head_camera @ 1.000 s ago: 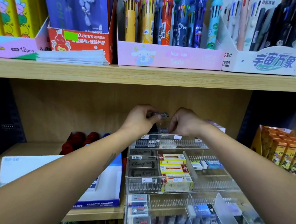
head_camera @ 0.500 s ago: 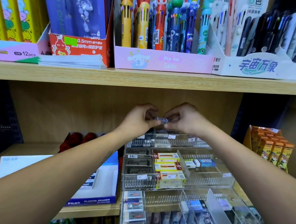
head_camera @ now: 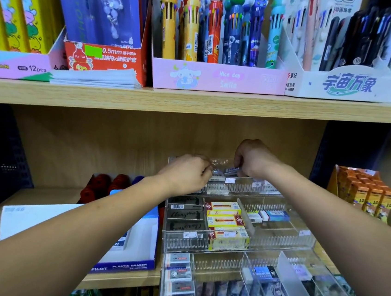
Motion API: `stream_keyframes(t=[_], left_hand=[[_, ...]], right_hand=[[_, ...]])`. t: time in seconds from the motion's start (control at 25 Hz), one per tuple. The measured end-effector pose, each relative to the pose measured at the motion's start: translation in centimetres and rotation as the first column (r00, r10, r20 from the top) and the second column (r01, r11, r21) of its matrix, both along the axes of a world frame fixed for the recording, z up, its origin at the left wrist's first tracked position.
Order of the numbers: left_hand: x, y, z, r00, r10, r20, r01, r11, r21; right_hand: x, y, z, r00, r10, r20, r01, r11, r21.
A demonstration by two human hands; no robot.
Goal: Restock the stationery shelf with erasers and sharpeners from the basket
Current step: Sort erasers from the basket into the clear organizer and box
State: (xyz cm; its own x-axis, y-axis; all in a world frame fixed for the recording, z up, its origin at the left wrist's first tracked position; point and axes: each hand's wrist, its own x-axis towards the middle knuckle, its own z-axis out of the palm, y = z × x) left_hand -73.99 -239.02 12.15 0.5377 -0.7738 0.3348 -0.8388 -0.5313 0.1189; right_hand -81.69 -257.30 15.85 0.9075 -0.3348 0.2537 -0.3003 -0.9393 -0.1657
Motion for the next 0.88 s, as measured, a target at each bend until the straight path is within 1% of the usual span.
stream_keyframes(t=[0.24, 0.4, 0.48, 0.56, 0.68, 0.8, 0.88], left_hand=[[0.7, -0.2, -0.6, 0.999, -0.006, 0.044, 0.007, 1.000, -0.022], [0.4, -0.1, -0.4, 0.998, -0.014, 0.059, 0.014, 1.000, 0.002], [-0.1, 0.2, 0.2, 0.992, -0.022, 0.122, 0.022, 1.000, -0.003], [-1.1, 0.9, 0.9, 0.984, 0.003, 0.181, 0.004, 0.999, -0.040], [-4.2, 3.2, 1.3, 0.985, 0.032, 0.171, -0.008, 0.990, -0.138], [-9.2, 7.5, -0.4, 0.985, 0.078, 0.152, -0.041, 0.971, -0.236], [-12.5, 10.9, -2.5, 0.988, 0.121, 0.097, -0.090, 0.955, -0.282]], right_hand=[[1.8, -0.2, -1.0, 0.998, -0.027, -0.053, 0.022, 0.997, -0.079], [1.0, 0.3, -0.5, 0.999, -0.027, -0.043, 0.023, 0.995, -0.097], [0.1, 0.7, 0.1, 1.000, -0.005, 0.011, 0.006, 0.997, -0.083], [-1.6, 1.7, 0.8, 0.995, 0.017, 0.103, -0.017, 1.000, -0.004], [-6.0, 5.1, 1.0, 0.973, 0.040, 0.229, -0.082, 0.981, 0.176], [-11.6, 10.8, -1.4, 0.934, 0.139, 0.329, -0.242, 0.924, 0.297], [-14.2, 14.8, -4.3, 0.920, 0.215, 0.329, -0.331, 0.874, 0.355]])
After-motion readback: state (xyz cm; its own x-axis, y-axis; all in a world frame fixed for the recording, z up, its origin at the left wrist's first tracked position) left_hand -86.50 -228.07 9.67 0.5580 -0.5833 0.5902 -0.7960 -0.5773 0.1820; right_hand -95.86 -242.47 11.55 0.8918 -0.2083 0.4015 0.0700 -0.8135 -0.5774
